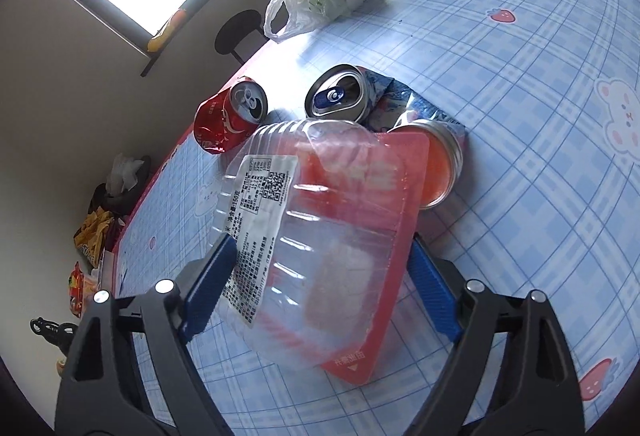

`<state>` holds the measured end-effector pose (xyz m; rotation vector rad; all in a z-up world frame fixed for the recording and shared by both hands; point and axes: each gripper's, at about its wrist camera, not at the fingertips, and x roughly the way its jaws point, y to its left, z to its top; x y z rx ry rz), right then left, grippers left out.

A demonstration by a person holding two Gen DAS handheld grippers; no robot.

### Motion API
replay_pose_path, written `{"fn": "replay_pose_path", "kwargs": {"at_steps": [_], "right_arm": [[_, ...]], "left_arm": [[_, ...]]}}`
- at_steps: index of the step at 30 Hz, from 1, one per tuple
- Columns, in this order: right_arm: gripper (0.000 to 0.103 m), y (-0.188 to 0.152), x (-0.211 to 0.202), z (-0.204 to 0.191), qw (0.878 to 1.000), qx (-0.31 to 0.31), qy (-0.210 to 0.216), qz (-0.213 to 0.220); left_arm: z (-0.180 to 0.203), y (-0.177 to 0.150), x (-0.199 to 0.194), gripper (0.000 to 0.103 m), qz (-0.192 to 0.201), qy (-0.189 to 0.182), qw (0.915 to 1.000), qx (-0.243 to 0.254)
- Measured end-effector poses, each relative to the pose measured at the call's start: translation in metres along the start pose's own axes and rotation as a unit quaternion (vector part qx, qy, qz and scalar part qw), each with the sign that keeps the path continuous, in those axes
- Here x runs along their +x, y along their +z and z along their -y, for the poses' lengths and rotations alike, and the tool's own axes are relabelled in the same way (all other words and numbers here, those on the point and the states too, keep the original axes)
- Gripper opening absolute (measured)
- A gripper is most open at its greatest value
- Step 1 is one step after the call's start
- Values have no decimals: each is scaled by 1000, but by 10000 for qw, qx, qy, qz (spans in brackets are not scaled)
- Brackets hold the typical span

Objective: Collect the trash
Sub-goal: 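Grasp the clear red-edged plastic container with the left tool and lift it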

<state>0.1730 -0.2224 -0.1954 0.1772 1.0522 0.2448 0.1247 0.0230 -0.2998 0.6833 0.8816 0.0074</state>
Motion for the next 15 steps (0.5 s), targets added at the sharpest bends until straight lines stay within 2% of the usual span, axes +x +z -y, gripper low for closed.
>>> {"fn": "replay_pose_path", "kwargs": {"at_steps": [4, 7, 9, 11, 15], "right_arm": [[97, 0, -1, -2, 10000, -31, 36, -8], [97, 0, 0, -3, 10000, -6, 53, -14], [97, 1, 1, -3, 10000, 9, 76, -29], [97, 1, 2, -6, 9999, -1, 98, -60], [97, 5, 5, -14, 9998, -128, 112, -111]], "left_arm": [[-29, 0, -13, 76, 165, -398, 9972, -608], [-62, -2, -21, 73, 236, -790, 9873, -1358], [-89, -6, -25, 73, 272, -1055, 9741, -1983], [-114, -11, -25, 72, 270, -1321, 9564, -2591], [-158, -26, -21, 69, 230, -1674, 9142, -3683]]}}
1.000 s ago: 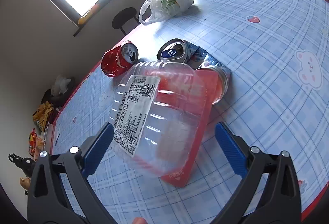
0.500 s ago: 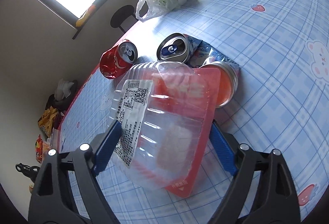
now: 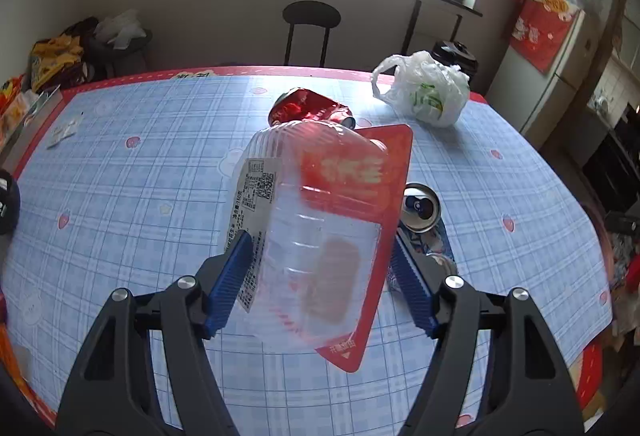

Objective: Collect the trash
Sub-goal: 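Grasp the clear red-edged plastic container with the left tool and lift it, then grasp the crushed blue can with the right tool while the left tool holds the container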

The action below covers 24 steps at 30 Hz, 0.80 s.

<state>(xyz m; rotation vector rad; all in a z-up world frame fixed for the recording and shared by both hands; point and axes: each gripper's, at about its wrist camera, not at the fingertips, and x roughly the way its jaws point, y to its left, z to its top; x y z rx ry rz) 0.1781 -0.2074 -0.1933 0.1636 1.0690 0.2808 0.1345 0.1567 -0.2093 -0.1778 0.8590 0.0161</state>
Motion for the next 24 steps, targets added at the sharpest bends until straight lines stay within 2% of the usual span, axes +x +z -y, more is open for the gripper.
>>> {"fn": "replay_pose_path", "kwargs": {"at_steps": [4, 9, 14, 17, 22, 24], "right_arm": [[97, 7, 5, -13, 9998, -165, 67, -79], [97, 15, 13, -36, 9987, -469, 136, -176], [97, 21, 30, -62, 9963, -745, 243, -356], [97, 23, 45, -80, 9940, -961, 286, -438], [97, 29, 89, -111, 9860, -1446, 495, -674], [96, 33, 110, -125, 9807, -1778, 422, -689]], "left_arm": [[-35, 8, -8, 64, 51, -165, 9965, -821], [-74, 3, -11, 61, 4, -161, 9888, -1486], [-102, -10, -3, 56, -155, -220, 9814, -1900], [-107, -19, 2, 51, -223, -231, 9804, -1942], [-114, -33, -1, 49, -122, -359, 9780, -2051], [-118, -37, -5, 49, -73, -373, 9770, -2100]]}}
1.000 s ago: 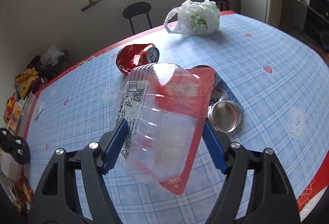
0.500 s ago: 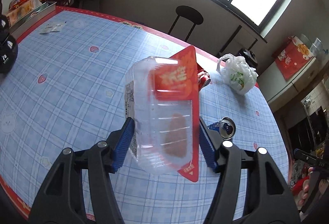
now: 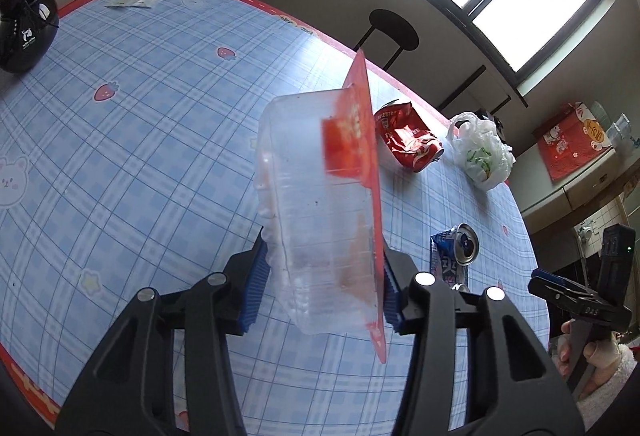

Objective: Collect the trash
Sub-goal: 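Grasp the crushed blue can with the right tool while the left tool holds the container, then carry the can to the bin and release it with the right tool while the left tool carries the container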

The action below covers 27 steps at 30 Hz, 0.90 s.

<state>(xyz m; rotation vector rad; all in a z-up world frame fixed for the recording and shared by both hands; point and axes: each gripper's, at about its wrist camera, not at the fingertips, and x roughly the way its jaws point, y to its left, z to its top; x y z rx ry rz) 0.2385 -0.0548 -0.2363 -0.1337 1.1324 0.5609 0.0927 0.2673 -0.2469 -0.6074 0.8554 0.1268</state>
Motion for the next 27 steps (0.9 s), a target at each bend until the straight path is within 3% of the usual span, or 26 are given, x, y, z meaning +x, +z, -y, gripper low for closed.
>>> {"fn": "replay_pose_path", "kwargs": {"at_steps": [7, 14, 20, 27], "right_arm": [[78, 24, 65, -29, 9918, -1149, -441, -348], [70, 31, 94, -43, 9904, -1191, -464, -527], [63, 33, 94, -32, 9962, -650, -326, -474], [62, 16, 85, -39, 9949, -842, -387, -388]], "left_arm": [[-17, -7, -22, 49, 164, -45, 9996, -240], [-28, -18, -30, 49, 93, -72, 9994, -335], [-34, -23, -31, 50, -16, -99, 9992, -378], [-33, -28, -18, 50, -206, -83, 9988, -445]]}}
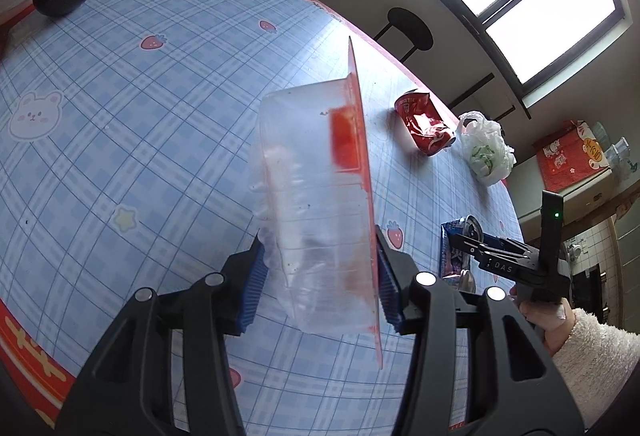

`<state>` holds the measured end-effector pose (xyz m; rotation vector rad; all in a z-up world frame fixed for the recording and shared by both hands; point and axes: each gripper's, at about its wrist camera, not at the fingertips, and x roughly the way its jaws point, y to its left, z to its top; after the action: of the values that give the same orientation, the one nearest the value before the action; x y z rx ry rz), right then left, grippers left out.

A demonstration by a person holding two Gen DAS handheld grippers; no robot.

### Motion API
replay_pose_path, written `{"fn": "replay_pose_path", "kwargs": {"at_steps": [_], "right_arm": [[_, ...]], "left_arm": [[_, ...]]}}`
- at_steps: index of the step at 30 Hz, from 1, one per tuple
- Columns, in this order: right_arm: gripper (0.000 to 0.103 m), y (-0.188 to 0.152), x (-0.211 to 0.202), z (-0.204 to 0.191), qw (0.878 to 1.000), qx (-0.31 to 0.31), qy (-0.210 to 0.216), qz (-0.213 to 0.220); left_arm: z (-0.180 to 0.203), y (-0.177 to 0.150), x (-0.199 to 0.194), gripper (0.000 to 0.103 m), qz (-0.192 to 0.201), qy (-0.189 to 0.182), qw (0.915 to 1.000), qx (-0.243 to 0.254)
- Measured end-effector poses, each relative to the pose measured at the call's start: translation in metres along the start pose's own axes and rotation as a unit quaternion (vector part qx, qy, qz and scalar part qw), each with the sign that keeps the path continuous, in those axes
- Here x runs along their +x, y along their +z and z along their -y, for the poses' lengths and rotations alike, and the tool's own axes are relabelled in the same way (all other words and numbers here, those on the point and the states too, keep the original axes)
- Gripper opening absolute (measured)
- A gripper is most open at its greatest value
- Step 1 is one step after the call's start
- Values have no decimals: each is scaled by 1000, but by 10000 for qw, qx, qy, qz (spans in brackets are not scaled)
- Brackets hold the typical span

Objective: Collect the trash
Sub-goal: 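Carry the can to the bin and release it with the right tool while the left tool carries the container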

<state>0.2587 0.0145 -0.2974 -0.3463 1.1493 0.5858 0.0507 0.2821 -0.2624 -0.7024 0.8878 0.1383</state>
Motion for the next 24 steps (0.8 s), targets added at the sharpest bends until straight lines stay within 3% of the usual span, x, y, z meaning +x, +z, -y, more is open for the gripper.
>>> {"fn": "replay_pose_path", "kwargs": {"at_steps": [11, 17, 24], "right_arm": [[61, -41, -58, 9, 9908, 966, 504, 807], [56, -61, -99, 4, 9867, 851, 433, 1316], [56, -74, -127, 8, 9826, 798, 457, 1616]], "left_arm": [[13, -9, -16, 46, 222, -77, 9996, -127], [33, -16, -36, 46, 327, -89, 9993, 146], [58, -21, -51, 46, 390, -232, 9983, 358]]}}
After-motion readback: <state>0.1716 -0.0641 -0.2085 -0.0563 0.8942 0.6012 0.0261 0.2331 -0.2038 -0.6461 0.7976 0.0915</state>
